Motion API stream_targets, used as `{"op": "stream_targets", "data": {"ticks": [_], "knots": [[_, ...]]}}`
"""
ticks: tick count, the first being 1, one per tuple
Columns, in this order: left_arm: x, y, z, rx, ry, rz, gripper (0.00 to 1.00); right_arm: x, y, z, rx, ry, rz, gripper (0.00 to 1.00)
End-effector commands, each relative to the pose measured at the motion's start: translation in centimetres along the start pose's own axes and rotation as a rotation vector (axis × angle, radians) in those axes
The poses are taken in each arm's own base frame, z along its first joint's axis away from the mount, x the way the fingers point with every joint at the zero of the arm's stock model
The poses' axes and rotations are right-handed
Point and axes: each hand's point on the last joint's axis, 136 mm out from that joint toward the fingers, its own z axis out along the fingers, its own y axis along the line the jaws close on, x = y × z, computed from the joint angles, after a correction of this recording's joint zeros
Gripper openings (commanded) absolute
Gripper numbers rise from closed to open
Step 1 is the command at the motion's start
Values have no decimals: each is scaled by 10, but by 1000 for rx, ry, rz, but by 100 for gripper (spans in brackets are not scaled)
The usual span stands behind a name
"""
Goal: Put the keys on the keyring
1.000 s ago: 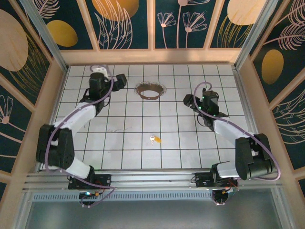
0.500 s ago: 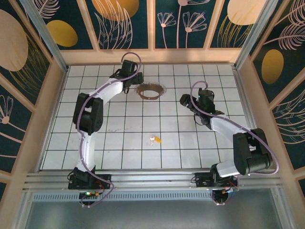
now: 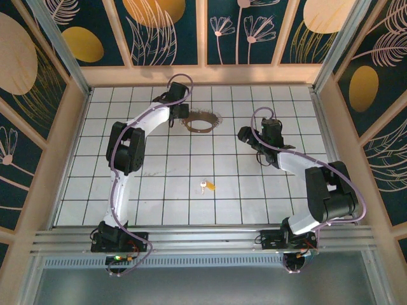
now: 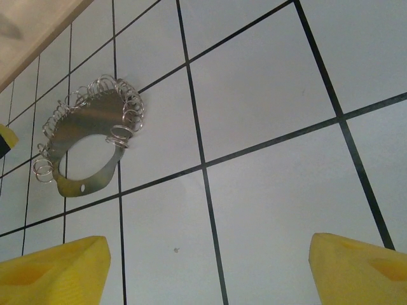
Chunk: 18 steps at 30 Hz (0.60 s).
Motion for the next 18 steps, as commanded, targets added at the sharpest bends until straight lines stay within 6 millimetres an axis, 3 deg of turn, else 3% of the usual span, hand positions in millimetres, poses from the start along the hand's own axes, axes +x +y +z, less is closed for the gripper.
{"op": "stream_targets", "data": {"ticks": [1, 18], "knots": [[7, -7, 4, 5, 26, 14, 70, -16, 20, -1, -65, -38, 6, 82], [25, -15, 21, 35, 65, 18, 62, -11, 22, -1, -70, -30, 5, 81]]}}
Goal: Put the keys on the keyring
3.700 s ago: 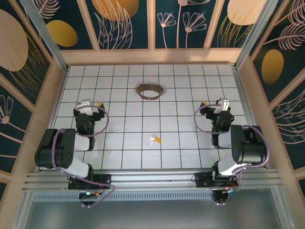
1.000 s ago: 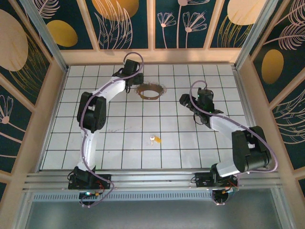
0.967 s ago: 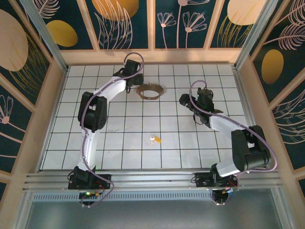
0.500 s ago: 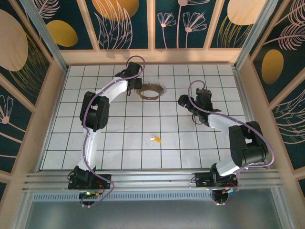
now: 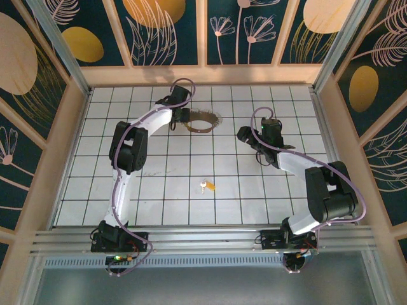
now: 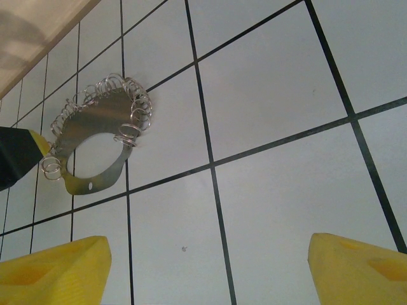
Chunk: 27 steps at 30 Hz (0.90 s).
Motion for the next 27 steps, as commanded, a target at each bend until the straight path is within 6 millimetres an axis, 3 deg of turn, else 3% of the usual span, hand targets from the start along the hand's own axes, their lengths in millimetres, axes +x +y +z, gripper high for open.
{"op": "stream_targets", "data": {"ticks": [1, 11, 27], "knots": [[5, -7, 5, 15, 14, 1, 60, -12, 19, -1, -60, -33, 5, 81], [11, -10, 10, 21, 25, -1, 53, -13, 23, -5, -73, -38, 4, 81], [22, -12, 11, 22, 41, 5, 30, -8, 27, -15, -84, -39, -3, 80]]}}
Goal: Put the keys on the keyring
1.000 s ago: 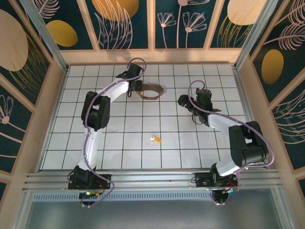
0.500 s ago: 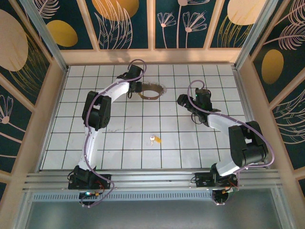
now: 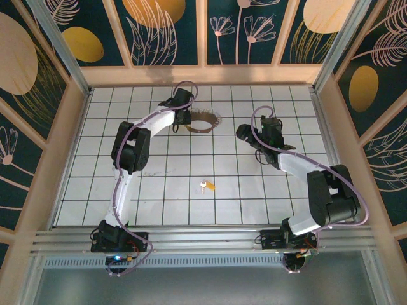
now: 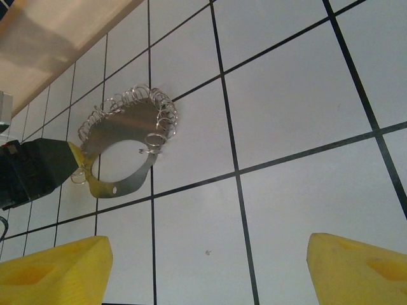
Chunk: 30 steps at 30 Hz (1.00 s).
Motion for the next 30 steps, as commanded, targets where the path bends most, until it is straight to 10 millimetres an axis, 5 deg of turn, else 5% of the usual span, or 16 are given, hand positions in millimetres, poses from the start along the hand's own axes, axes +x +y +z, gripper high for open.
{"op": "stream_targets", "data": {"ticks": [1, 12, 17, 30], "knots": [[10, 1, 3, -4, 15, 6, 27, 1, 10, -6, -32, -5, 8, 80], [23, 10, -5, -21, 26, 1, 18, 9, 14, -10, -33, -1, 6, 80], [28, 15, -18, -23, 24, -6, 9, 14, 18, -10, -31, 4, 0, 80], [66, 34, -64, 7, 18, -111, 8, 40, 32, -9, -39, 47, -15, 80]]}}
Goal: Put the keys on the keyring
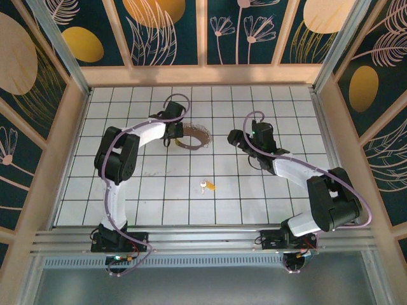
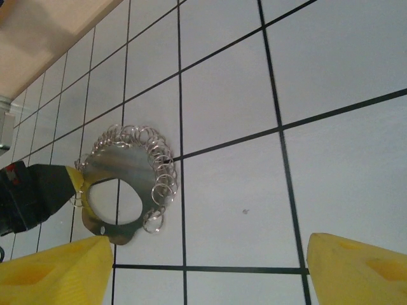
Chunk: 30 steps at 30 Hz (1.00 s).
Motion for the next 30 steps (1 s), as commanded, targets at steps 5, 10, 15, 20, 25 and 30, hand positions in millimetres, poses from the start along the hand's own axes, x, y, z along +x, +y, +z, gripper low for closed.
{"op": "stream_targets", "data": {"ticks": [5, 10, 15, 20, 25, 30], "knots": [[27, 12, -38, 40, -27, -125, 9, 16, 7, -2, -3, 12, 9, 80], [53, 11, -51, 63, -19, -161, 11, 25, 9, 0, -7, 32, 5, 80], [74, -1, -60, 99, -18, -182, 16, 37, 8, 5, -2, 62, -4, 80], [80, -5, -65, 124, -26, -188, 41, 52, 10, 10, -16, 109, -12, 79], [64, 0, -83, 113, -98, -166, 61, 68, 15, 9, -41, 162, -27, 72], [48, -12, -106, 198, -155, -119, 67, 88, 19, 10, -78, 225, -36, 51]]}}
